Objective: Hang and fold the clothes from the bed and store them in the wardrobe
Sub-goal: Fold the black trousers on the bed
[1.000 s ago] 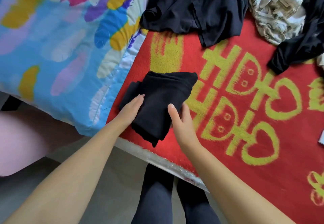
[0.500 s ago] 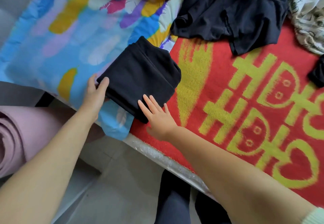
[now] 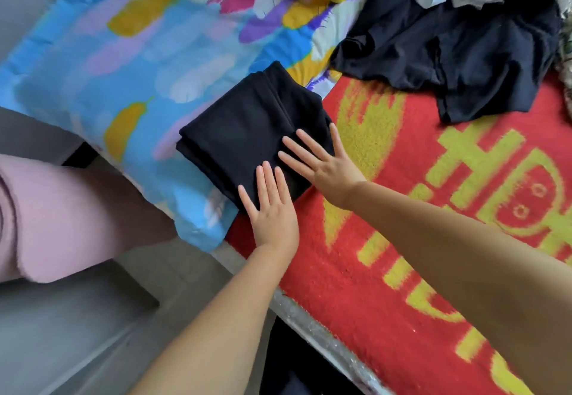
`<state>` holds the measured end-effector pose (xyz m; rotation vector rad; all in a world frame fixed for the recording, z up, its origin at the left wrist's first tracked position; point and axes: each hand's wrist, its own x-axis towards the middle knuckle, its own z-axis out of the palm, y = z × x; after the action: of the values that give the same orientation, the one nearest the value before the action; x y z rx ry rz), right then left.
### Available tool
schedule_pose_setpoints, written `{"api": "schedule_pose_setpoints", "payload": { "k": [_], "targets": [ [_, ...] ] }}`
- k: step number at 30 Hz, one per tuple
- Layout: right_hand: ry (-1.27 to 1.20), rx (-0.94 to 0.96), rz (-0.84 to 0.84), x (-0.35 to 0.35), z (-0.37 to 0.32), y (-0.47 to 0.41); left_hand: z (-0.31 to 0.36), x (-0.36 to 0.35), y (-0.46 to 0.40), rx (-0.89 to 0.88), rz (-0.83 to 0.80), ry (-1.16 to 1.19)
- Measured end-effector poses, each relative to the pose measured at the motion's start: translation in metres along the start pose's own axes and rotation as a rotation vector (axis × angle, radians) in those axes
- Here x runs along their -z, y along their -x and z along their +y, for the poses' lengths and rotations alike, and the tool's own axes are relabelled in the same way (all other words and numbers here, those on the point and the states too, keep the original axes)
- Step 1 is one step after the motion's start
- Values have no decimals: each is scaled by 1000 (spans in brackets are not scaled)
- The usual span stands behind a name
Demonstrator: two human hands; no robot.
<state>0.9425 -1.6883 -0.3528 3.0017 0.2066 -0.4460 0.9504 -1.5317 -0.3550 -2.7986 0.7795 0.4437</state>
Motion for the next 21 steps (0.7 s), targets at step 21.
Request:
{"api": "schedule_pose_setpoints", "payload": {
  "k": [21],
  "targets": [
    [-350,-128,-207,130,-44,75,-38,79,76,48,-26,388]
  ]
}}
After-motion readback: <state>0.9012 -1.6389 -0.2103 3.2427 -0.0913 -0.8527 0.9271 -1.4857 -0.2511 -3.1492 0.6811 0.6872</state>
